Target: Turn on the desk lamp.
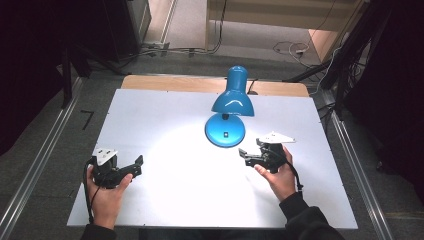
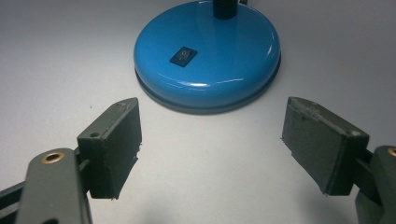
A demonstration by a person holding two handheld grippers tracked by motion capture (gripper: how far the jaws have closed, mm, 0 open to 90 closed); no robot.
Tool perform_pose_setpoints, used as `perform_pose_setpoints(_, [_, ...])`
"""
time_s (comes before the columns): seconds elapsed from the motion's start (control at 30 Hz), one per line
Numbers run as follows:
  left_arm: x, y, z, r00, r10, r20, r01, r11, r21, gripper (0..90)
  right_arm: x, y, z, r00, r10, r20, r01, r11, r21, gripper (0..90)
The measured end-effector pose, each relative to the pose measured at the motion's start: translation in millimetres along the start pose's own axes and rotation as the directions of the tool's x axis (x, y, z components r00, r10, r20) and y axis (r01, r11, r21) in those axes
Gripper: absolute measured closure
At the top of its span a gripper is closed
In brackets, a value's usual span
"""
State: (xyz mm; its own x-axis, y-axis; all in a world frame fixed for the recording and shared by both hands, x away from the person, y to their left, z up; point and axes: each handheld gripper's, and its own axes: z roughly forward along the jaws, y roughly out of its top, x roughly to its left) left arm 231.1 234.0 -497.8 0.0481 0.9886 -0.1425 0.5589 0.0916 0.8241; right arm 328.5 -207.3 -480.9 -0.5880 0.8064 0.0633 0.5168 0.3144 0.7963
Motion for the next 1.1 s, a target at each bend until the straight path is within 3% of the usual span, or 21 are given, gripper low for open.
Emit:
perform_pose_setpoints(0.53, [-0.7,0.0,0.0,1.0000,0.001,0.001,-0.001,1.0000,0.000,8.8,-16.5,-15.9,-23.6,0.9994,0.009,0.033,-0.010,1.000,0.010,16.4])
perform_pose_setpoints(1.1, [-0.5,-0.3,0.5,1.0000,0.000,-0.002,0.000,1.0000,0.003,8.8,-45.2,-41.5,-51.7,0.9945,0.046,0.094,-0.049,0.999,0.024,15.7])
